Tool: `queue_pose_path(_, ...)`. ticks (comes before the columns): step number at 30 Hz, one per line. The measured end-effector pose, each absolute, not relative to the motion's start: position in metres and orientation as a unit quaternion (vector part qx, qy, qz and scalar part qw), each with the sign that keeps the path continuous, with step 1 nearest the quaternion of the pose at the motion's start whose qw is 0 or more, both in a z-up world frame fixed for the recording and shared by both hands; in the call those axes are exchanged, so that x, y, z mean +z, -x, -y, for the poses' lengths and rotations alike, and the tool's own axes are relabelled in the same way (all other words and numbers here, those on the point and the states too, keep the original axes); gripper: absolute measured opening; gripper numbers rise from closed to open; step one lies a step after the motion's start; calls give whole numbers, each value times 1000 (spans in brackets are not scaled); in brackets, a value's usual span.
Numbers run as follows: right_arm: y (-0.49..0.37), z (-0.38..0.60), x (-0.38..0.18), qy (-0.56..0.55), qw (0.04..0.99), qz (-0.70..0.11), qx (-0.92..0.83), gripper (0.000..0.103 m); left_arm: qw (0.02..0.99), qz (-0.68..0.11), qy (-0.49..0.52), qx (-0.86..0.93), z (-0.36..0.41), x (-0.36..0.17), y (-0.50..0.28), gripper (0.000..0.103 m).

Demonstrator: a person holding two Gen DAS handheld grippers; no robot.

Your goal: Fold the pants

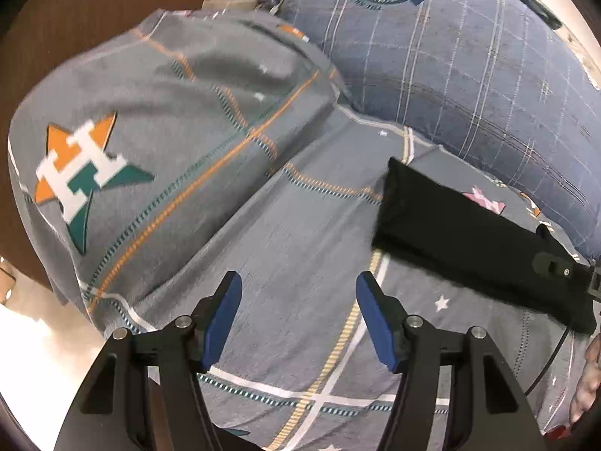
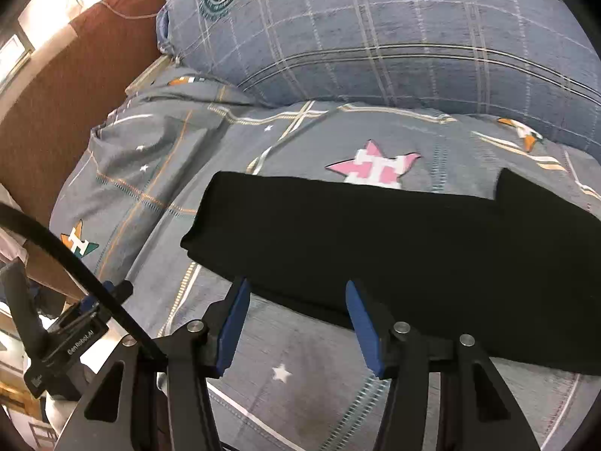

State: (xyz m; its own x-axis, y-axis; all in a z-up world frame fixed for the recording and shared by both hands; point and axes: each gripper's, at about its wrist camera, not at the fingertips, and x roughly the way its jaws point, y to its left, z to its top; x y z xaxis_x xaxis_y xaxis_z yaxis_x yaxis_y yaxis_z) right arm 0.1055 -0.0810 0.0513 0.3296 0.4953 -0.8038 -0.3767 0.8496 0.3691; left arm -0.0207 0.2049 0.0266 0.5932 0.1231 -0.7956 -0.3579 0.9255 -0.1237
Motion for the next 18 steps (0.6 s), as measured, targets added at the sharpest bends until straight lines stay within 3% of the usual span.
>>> queue_pose_path(18,-105,66,42,-33,806,-531,261,63,868,-450,163,131,-213,11,19,62)
